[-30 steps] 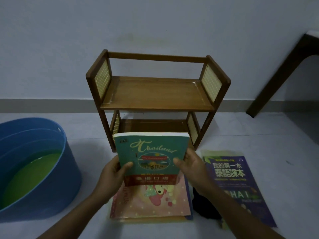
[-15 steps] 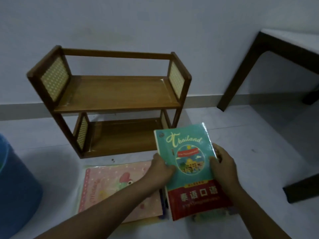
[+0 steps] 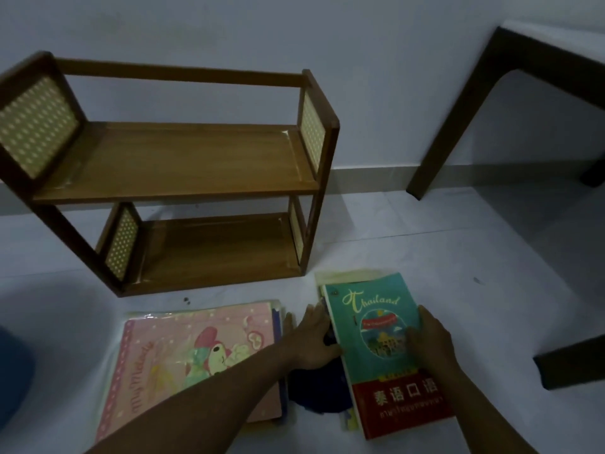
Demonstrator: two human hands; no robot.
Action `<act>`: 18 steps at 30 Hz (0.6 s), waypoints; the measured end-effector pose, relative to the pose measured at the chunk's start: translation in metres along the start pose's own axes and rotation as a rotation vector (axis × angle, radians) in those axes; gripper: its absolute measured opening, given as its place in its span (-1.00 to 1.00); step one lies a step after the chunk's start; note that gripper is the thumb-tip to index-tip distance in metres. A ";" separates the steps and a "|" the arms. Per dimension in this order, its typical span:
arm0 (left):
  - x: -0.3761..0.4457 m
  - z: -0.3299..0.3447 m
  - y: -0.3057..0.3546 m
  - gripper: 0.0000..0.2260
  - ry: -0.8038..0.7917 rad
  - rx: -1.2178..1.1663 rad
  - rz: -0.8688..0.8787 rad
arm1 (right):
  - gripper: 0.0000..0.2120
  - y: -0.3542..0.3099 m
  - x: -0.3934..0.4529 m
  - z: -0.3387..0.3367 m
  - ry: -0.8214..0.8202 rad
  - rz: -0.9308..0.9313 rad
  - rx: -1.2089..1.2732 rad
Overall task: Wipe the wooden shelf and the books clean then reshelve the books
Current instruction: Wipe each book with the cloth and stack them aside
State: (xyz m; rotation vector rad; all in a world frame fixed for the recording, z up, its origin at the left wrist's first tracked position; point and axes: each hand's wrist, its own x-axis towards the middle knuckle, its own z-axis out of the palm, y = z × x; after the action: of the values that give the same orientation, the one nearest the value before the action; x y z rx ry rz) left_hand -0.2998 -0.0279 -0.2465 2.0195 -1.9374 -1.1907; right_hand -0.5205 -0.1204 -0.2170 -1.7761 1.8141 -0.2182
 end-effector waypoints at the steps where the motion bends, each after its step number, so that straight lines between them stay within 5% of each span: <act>1: -0.003 -0.001 -0.007 -0.25 0.007 0.033 0.000 | -0.76 0.003 0.002 0.004 0.012 -0.004 -0.070; 5: -0.040 -0.032 -0.037 -0.27 0.221 0.132 0.081 | -0.54 -0.023 -0.027 0.031 0.030 -0.328 -0.081; 10: -0.114 -0.056 -0.106 -0.13 0.405 0.157 -0.020 | -0.13 -0.058 -0.086 0.084 -0.431 -0.643 -0.423; 13: -0.158 -0.060 -0.146 -0.09 0.390 0.134 -0.141 | -0.22 -0.065 -0.090 0.099 -0.342 -0.704 -0.602; 16: -0.198 -0.064 -0.174 0.06 0.283 0.163 -0.255 | -0.60 -0.077 -0.089 0.104 -0.210 -0.584 -0.229; 18: -0.217 -0.059 -0.189 0.17 0.208 0.216 -0.294 | -0.65 -0.095 -0.085 0.099 -0.055 -0.494 0.026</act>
State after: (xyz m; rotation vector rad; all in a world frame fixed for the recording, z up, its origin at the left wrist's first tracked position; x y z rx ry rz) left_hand -0.0884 0.1734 -0.2138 2.4946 -1.7811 -0.8026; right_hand -0.3935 -0.0208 -0.2257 -2.1628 1.3005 -0.3773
